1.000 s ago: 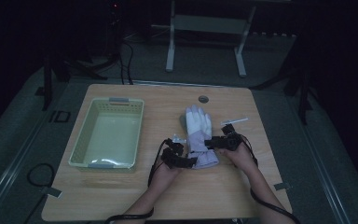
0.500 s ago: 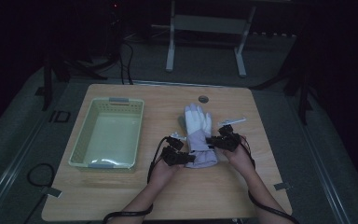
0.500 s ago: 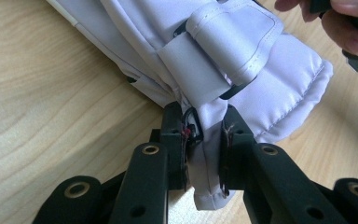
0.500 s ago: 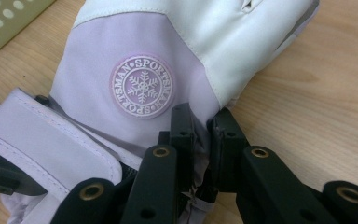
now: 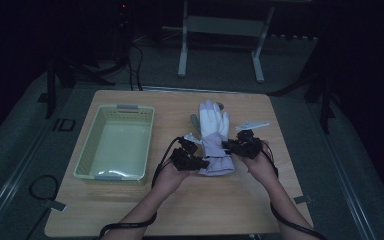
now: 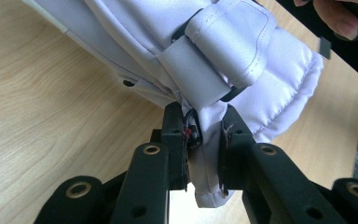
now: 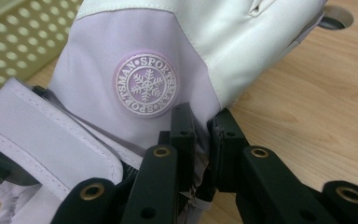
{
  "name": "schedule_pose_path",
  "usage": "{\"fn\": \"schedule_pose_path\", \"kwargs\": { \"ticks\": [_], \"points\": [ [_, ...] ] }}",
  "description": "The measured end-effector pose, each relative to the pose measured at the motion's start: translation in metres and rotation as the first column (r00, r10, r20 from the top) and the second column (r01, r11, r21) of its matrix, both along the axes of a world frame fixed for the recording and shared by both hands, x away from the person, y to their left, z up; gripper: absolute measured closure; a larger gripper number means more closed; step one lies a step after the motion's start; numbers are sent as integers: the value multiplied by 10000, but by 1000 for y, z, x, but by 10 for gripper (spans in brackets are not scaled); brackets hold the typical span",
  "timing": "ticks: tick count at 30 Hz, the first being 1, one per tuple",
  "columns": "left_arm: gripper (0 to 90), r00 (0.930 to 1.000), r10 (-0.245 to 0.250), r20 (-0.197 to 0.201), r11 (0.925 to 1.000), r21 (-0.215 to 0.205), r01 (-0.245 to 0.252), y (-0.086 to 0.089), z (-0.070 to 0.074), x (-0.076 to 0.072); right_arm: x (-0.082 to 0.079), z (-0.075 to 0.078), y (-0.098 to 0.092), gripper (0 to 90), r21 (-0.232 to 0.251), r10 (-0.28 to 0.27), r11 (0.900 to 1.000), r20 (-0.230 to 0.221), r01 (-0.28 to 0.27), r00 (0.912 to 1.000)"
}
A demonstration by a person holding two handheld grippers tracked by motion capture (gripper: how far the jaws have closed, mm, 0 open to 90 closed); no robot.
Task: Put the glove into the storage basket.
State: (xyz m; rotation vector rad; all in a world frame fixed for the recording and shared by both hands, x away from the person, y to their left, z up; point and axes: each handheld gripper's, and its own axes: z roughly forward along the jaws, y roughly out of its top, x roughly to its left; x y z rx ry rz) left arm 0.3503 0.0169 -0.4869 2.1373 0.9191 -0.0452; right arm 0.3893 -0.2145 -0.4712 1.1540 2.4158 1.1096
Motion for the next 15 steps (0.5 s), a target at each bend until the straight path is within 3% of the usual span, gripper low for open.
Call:
{"fn": "schedule_pose_path", "kwargs": {
  "ticks": [15],
  "points": [
    [770,9985,-263,480,9988,432,242,27,38,1,-5,34,23,814,482,-132,9988,430,111,9990]
  ]
}}
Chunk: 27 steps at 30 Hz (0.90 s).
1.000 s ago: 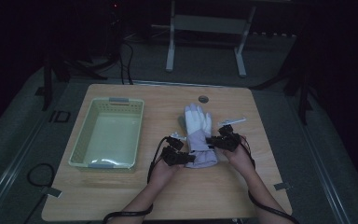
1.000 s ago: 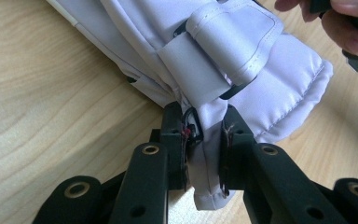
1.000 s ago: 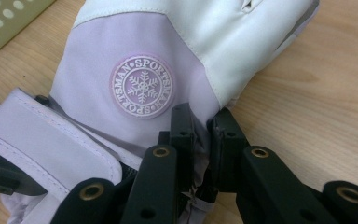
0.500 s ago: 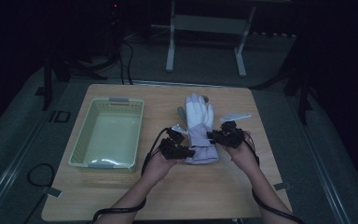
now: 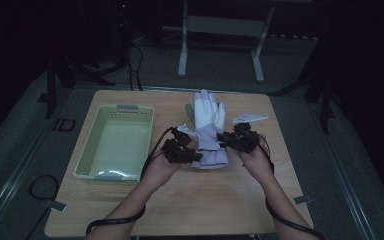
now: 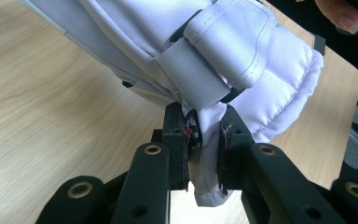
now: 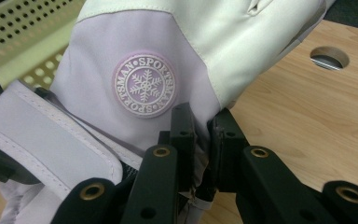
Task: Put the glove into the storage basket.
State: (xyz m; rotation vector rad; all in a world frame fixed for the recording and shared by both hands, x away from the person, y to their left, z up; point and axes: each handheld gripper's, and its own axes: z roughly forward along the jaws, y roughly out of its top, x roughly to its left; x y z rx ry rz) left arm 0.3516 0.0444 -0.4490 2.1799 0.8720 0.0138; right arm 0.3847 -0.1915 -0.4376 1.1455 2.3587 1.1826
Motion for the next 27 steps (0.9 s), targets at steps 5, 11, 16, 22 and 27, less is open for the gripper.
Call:
{"fn": "schedule_pose_path", "kwargs": {
  "ticks": [5,11,16,22,27],
  "points": [
    [770,10000,-37,-77,10000,71,37,14,6,0,-2,7,12,814,98,96,9999,76,-97,9999],
    [771,9997,128,-216,9999,94,-126,31,11,0,-2,12,28,814,131,184,9997,100,-186,9998],
    [771,9998,102,-166,9991,413,-95,45,16,-1,-4,14,42,814,184,312,9993,140,-315,9994],
    [772,9999,92,-107,9969,779,-84,58,24,-5,-6,16,58,814,263,472,9985,168,-476,9987],
    [772,9998,172,-122,9958,902,-160,71,27,-7,-6,19,70,813,321,561,9979,183,-567,9983]
  ]
}}
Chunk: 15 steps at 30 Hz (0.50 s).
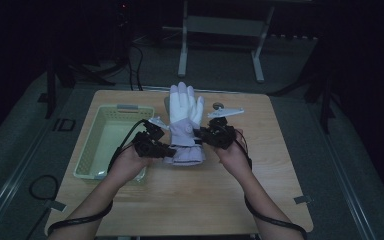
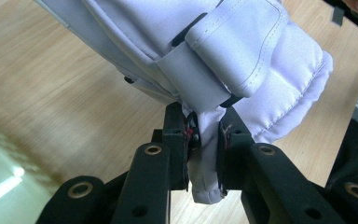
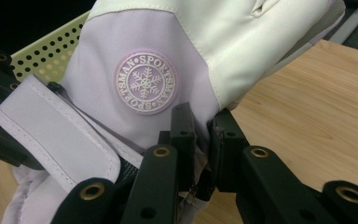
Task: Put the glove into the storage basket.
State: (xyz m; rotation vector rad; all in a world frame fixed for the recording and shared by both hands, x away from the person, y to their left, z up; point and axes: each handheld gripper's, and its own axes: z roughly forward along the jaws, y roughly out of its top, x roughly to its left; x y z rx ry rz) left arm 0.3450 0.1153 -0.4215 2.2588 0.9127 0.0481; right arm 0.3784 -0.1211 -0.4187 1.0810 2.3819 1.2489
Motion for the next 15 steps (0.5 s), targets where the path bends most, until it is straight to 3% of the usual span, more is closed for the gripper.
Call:
{"fn": "schedule_pose_path", "kwargs": {
  "ticks": [15],
  "points": [
    [775,9993,363,-124,9988,340,-358,48,5,-8,0,0,48,814,242,429,9988,-78,-427,9990]
  ]
}}
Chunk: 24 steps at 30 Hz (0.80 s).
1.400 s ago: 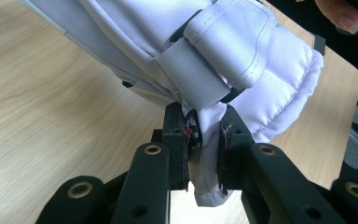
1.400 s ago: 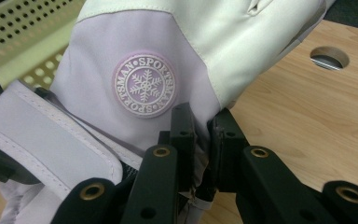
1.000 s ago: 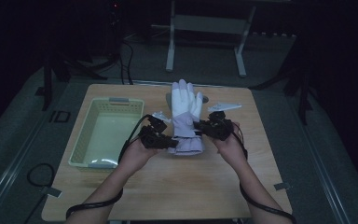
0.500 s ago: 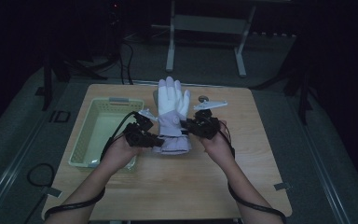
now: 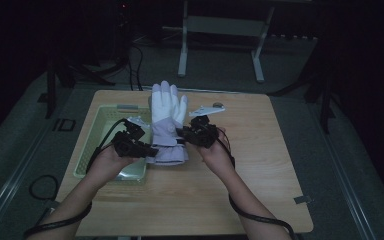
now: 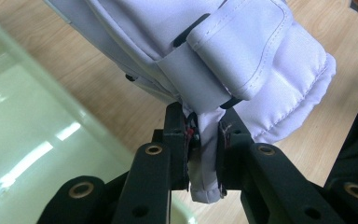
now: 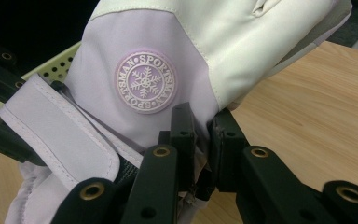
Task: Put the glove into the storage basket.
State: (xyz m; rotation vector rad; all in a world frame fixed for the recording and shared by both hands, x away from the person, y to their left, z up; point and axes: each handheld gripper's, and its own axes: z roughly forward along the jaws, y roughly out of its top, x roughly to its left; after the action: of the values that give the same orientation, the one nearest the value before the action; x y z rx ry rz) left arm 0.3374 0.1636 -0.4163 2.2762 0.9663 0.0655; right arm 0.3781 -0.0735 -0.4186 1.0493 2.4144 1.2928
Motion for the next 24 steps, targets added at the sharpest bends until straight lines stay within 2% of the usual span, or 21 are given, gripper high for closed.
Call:
{"fn": "schedule_pose_path", "kwargs": {
  "ticks": [7,10,14,15,16,19,24],
  "points": [
    [775,9998,209,-15,9995,235,-208,24,2,-3,0,-2,29,814,127,164,9998,-54,-164,9999],
    [775,9996,283,33,9990,356,-284,43,5,-7,0,-2,44,814,212,225,9995,-41,-224,9997],
    [775,9991,424,-56,9990,172,-423,67,3,-11,-2,-2,66,814,292,370,9989,-65,-368,9993],
    [774,9991,424,-56,9990,172,-423,67,3,-11,-2,-2,66,814,292,370,9989,-65,-368,9993],
    [774,9988,480,-102,9987,175,-478,78,1,-14,-3,-3,77,814,308,467,9984,-66,-465,9989],
    [774,9979,609,-223,9980,186,-605,93,-2,-17,-5,-6,93,814,221,602,9980,-110,-600,9981],
    [774,9968,711,-357,9963,499,-693,114,-3,-21,-7,-11,118,814,240,786,9967,-254,-780,9966]
  ]
}}
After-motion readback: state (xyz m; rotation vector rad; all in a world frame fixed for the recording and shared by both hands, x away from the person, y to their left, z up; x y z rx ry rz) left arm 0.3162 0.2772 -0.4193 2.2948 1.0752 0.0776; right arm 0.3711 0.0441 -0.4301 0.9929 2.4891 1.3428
